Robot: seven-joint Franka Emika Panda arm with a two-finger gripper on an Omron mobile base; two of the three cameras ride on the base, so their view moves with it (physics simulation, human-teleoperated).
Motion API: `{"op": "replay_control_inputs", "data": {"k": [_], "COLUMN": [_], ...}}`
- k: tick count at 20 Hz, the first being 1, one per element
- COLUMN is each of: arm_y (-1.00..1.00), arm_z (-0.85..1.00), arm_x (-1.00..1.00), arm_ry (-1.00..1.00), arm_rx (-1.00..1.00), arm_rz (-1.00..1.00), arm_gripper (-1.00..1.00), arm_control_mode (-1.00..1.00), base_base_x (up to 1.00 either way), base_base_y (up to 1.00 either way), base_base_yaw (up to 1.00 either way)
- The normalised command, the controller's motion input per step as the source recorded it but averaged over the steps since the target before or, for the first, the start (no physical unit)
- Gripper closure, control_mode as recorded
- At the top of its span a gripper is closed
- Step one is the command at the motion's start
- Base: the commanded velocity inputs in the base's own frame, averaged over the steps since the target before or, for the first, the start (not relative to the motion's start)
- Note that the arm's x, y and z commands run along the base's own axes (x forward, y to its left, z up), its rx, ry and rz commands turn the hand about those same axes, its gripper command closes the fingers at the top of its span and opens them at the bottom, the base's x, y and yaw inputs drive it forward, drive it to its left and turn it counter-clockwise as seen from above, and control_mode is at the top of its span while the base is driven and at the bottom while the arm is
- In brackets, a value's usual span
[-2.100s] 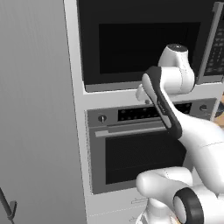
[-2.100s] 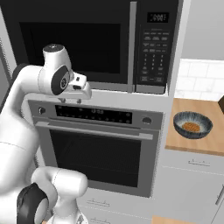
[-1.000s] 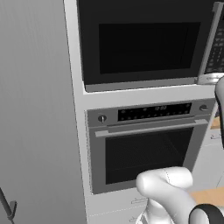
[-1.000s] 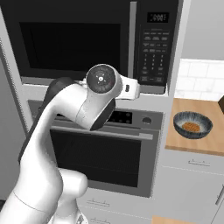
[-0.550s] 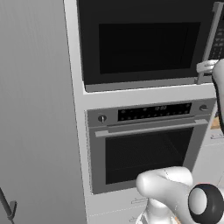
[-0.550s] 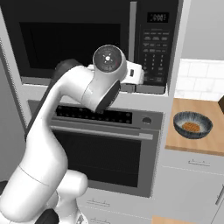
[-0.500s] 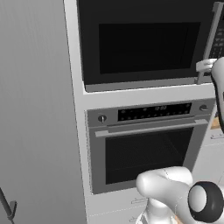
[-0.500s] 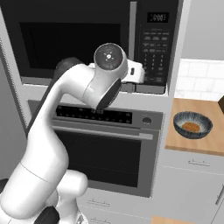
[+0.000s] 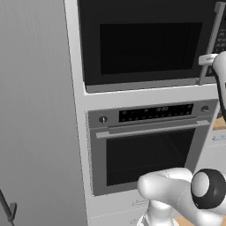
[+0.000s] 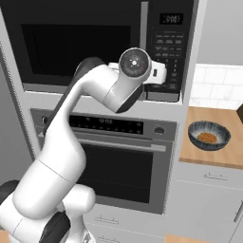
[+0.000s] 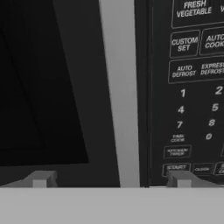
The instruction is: Open the microwave, place the bowl with waffle inside the microwave, then close the microwave door and turn it on.
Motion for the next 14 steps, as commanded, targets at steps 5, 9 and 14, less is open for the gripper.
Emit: {"op": "replay_control_inputs", "data": {"k": [5,9,14], "arm_y": [0.0,-0.09,-0.15], "arm_z": [0.0,0.0,-0.04], "arm_x": [0.4,0.38,0.41], "arm_ry": [-0.17,0.0,0.0], "arm_rx": [0.0,0.04,0.06], "arm_rz": [0.0,0.0,0.0], "arm_gripper": [-1.0,-1.0,-1.0], "arm_control_mode": [-1.0,-1.0,-1.0], "base_base_x": [0.0,0.0,0.0], "base_base_y": [0.0,0.0,0.0], "base_base_yaw": [0.0,0.0,0.0]}}
